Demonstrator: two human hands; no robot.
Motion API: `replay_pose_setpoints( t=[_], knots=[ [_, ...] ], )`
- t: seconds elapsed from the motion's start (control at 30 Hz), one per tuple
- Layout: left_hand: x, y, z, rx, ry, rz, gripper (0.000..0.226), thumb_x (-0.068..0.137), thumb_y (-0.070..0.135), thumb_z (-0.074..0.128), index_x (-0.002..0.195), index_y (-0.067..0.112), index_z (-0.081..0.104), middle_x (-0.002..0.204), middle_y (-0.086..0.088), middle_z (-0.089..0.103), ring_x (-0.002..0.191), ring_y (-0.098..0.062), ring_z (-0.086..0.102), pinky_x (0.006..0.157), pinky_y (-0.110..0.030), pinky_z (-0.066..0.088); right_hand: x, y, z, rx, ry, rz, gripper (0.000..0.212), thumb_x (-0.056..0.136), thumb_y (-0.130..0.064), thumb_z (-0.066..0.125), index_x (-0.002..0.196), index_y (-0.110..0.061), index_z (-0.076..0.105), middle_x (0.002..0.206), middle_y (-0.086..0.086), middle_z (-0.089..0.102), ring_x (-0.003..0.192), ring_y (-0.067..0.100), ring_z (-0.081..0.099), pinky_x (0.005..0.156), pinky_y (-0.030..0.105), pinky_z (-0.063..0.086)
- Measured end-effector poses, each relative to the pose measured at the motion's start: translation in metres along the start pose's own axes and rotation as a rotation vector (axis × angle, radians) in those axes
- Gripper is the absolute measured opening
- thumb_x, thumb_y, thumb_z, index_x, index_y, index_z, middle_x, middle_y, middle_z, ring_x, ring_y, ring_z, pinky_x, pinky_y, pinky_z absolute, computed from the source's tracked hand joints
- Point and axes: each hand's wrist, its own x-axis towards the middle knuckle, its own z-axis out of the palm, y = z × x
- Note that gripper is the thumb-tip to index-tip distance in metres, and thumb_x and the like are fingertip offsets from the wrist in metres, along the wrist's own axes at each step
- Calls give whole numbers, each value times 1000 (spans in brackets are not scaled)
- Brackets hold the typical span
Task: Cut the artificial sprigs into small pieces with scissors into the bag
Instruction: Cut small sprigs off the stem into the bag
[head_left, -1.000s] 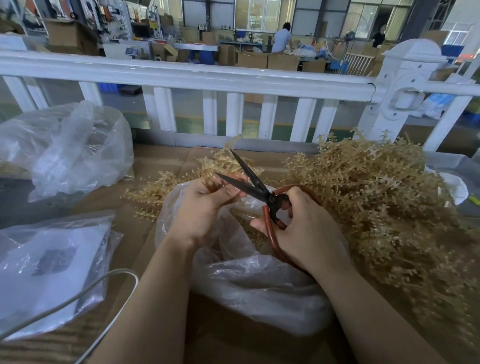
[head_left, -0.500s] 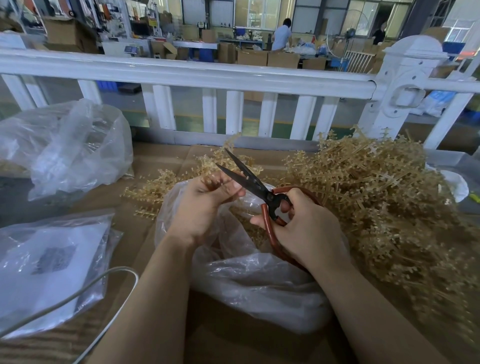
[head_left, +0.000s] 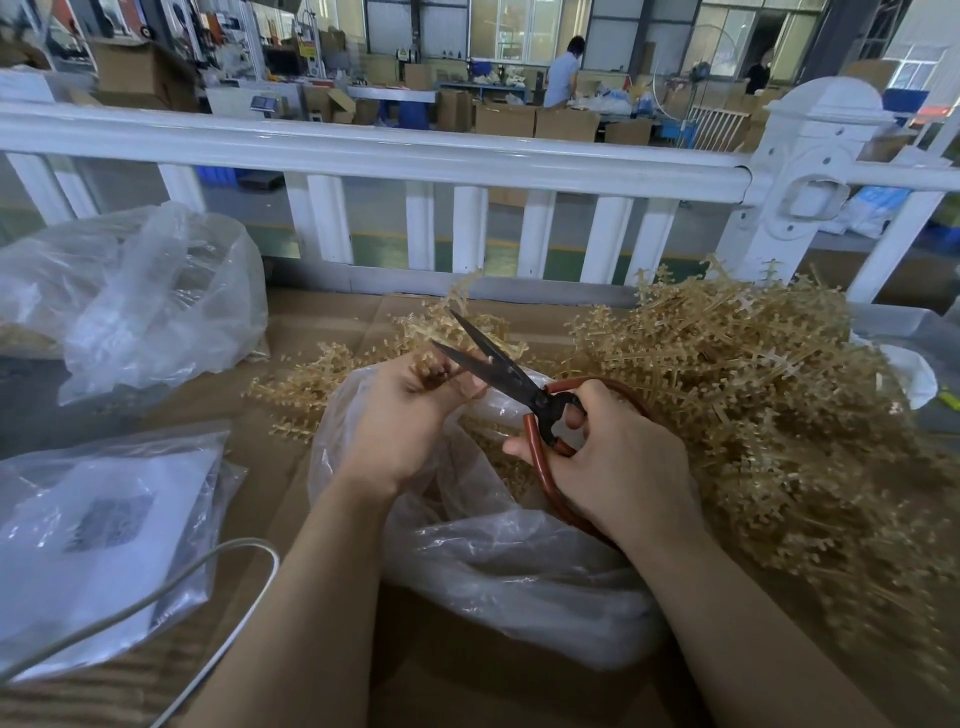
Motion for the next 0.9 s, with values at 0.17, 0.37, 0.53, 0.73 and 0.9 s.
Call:
replay_pose_setpoints(
  t=[0.17, 0.37, 0.53, 0.73, 0.9],
  knots=[
    [-3, 4, 3, 32, -34, 35, 20, 88, -7, 62, 82, 11, 70, 77, 10, 75, 75, -1, 70, 66, -11, 51, 1, -3, -2, -33, 25, 13, 68, 70, -99, 28, 86, -35, 42, 72, -25, 48, 62, 0, 50, 47, 20, 41],
    [-1, 1, 1, -75, -48, -5, 5, 79, 9, 69, 82, 5, 69, 80, 2, 75, 79, -11, 70, 73, -21, 55, 0, -3, -3, 0, -3, 32, 67, 69, -100, 33, 86, -36, 47, 71, -28, 51, 56, -11, 42, 50, 7, 26],
    [0, -4, -2, -66, -58, -21, 16, 76, 17, 69, 85, 3, 70, 83, -1, 75, 82, -15, 71, 76, -24, 56, -1, -4, -2, 12, -9, 21, 67, 69, -100, 31, 84, -36, 44, 71, -27, 51, 56, -11, 45, 50, 7, 28],
    [4, -5, -7, -336, -29, -170, 16, 80, 10, 68, 90, 0, 60, 80, -10, 68, 78, -19, 67, 78, -28, 55, 0, 0, 1, 37, -18, 34, 69, 67, -103, 27, 77, -35, 36, 66, -25, 50, 56, -10, 47, 48, 12, 33],
    [5, -6, -8, -394, -24, -196, 12, 82, 22, 69, 78, 11, 70, 77, -5, 72, 75, -13, 68, 79, -23, 56, 0, 3, 4, 55, -11, 26, 69, 67, -103, 29, 77, -35, 36, 66, -21, 53, 57, -4, 53, 48, 16, 40]
  ],
)
